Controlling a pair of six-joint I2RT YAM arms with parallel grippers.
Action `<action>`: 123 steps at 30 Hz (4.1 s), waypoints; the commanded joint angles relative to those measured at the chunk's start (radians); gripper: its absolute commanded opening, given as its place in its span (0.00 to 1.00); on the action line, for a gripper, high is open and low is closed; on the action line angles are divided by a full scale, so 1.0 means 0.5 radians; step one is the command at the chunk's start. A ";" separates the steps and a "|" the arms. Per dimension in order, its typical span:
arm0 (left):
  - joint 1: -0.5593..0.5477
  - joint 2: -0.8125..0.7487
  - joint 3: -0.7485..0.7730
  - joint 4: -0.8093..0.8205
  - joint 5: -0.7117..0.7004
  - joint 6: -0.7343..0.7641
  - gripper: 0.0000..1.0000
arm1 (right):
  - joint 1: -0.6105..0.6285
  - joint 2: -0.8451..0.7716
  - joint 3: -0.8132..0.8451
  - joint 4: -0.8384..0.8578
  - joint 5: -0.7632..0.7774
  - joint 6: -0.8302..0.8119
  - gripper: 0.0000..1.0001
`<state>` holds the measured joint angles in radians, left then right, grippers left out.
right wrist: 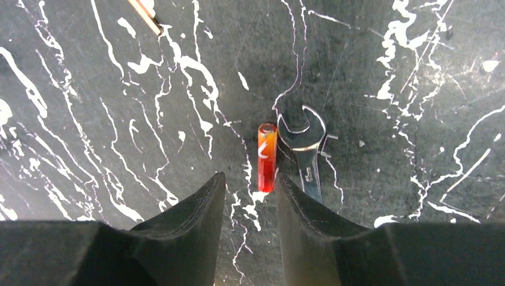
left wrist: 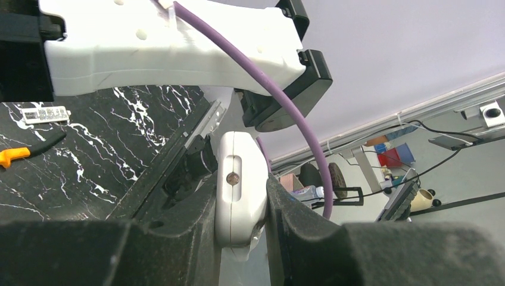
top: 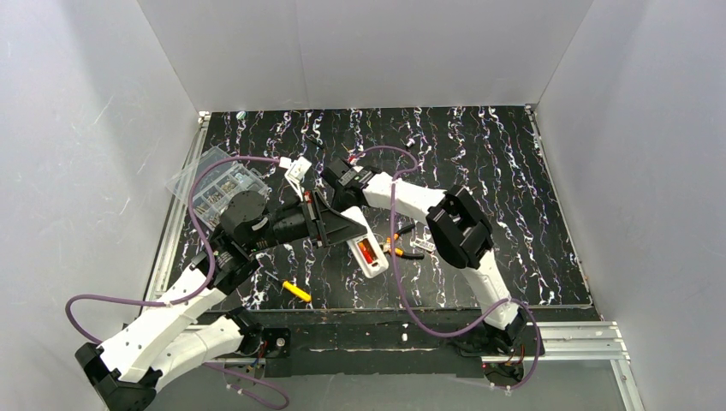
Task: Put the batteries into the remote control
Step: Pick up the battery from the center of the board, then load the battery into the remote control.
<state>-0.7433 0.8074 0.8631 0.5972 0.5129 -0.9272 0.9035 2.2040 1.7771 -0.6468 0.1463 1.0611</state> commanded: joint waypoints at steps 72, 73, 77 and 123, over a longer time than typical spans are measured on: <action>0.005 0.120 0.010 0.230 0.084 0.013 0.00 | -0.542 -2.358 -1.656 2.040 -0.520 -1.555 0.01; 0.006 0.136 0.015 0.236 0.089 0.011 0.00 | -0.545 -2.427 -1.644 1.976 -0.609 -1.581 0.01; 0.006 0.168 0.019 0.248 0.074 0.002 0.00 | -0.552 -2.632 -1.600 1.823 -1.121 -1.589 0.01; 0.007 0.299 0.067 0.854 0.596 0.219 0.00 | -0.552 -3.081 -1.740 1.415 -2.415 -2.782 0.01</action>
<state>-0.7425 1.0000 0.8799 0.8852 0.7296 -0.8597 0.6285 0.6674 0.9104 0.0509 -1.0573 -0.3107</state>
